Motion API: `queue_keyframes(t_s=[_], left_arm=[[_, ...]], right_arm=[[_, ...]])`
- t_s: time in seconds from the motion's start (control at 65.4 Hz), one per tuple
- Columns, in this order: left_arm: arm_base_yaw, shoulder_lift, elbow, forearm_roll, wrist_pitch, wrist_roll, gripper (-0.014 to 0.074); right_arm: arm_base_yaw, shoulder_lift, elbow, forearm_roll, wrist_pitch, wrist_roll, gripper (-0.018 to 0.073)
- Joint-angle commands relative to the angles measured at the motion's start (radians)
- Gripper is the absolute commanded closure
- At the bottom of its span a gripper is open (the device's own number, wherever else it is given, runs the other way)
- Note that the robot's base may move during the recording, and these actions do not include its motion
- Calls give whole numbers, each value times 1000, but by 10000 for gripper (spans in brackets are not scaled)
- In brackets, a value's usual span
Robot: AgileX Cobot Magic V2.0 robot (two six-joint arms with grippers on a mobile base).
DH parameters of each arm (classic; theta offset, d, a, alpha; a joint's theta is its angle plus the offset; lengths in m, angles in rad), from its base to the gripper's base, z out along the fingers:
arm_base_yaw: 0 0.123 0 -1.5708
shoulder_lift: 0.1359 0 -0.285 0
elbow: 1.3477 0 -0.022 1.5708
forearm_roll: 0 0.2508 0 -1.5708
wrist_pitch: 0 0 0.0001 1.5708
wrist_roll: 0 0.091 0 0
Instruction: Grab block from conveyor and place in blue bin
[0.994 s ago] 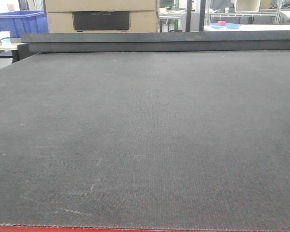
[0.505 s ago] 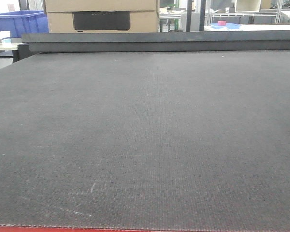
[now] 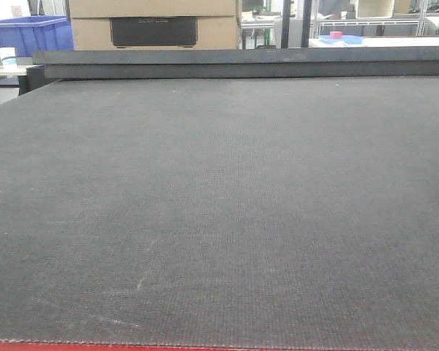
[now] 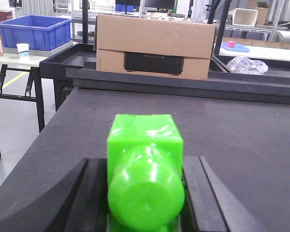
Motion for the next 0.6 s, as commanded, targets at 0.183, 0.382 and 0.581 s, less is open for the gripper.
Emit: queue_keyframes(t_s=[0.183,0.382,0.581], left_arm=[[4,-6,0,-4,-25,0,707],[4,-6,0,-4,-25,0,707],[4,-6,0,-4,-25,0,707]], right_arm=[[0,-3,3,-10,-16,-4,721],[0,-3,3,-10,-16,-4,721],[0,-3,3,-10,-16,-4,721]])
